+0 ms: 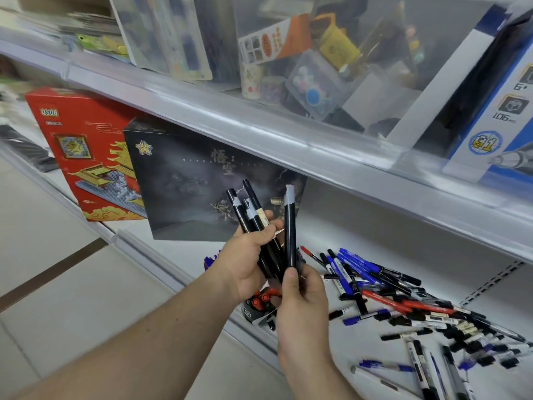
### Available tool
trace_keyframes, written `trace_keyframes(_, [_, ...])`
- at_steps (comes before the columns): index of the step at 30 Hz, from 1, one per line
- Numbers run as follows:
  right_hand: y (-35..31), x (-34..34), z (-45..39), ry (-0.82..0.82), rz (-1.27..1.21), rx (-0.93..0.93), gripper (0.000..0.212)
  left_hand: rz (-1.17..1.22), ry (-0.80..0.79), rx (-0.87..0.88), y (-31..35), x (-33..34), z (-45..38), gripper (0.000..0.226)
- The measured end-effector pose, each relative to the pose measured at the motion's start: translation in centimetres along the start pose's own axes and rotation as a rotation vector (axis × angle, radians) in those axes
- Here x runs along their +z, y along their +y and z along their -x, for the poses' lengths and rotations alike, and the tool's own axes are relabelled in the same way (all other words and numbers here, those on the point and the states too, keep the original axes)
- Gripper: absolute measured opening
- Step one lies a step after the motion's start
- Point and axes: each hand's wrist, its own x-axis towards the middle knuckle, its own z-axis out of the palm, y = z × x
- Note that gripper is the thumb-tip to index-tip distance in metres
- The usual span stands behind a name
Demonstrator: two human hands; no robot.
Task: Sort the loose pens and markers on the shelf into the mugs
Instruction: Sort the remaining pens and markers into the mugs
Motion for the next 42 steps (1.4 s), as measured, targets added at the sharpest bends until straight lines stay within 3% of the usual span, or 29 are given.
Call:
trace_keyframes(5, [0.2, 0.1, -0.5, 0.024, 0.101, -0.133, 0.023, -0.020, 0.048, -0.025, -0.3, 0.1, -0.4, 0.016])
trace_keyframes(9, [-0.6, -2.2, -0.5, -0.012, 0.038, -0.086, 0.022, -0.075, 0.161, -0.001, 1.0, -0.6, -1.0, 0.022])
trace_keyframes(12, [-1.3, -5.2, -0.6, 0.027, 0.017, -0.045, 0.022, -0.003, 0.303, 0.087, 2.9, -1.8, -1.4, 0.012])
trace_keyframes(15, [-1.8, -8.4, -2.3, 0.100, 0.111, -0.050, 0.020, -0.056, 0.391, 0.153, 4.2, -3.3, -1.3, 0.005])
trace_keyframes(18, [-2.2, -9.8, -5.0, 0.079, 0.262, -0.063, 0.023, -0.175, 0.382, 0.125, 4.6, -4.4, -1.2, 0.009])
trace_keyframes(22, [-1.3, -6.9, -9.5, -0.018, 0.445, -0.076, 0.020, -0.256, 0.376, 0.096, 4.5, -5.2, -1.5, 0.009])
trace_keyframes(25, [0.6, -2.9, -13.5, -0.083, 0.525, 0.014, 0.025, -0.250, 0.363, 0.037, 4.3, -5.6, -1.8, 0.009])
trace_keyframes(31, [5.1, 3.9, -20.4, -0.152, 0.758, 0.202, 0.006, -0.202, 0.384, -0.027, 4.2, -6.5, -2.9, 0.010])
trace_keyframes(35, [7.2, 6.4, -22.1, -0.197, 0.727, 0.319, 0.016, -0.193, 0.340, -0.043, 3.8, -6.2, -3.8, 0.005])
trace_keyframes(42, [8.1, 8.2, -21.5, -0.391, 0.896, 0.318, 0.006, -0.159, 0.239, -0.067, 3.4, -4.7, -3.8, 0.022])
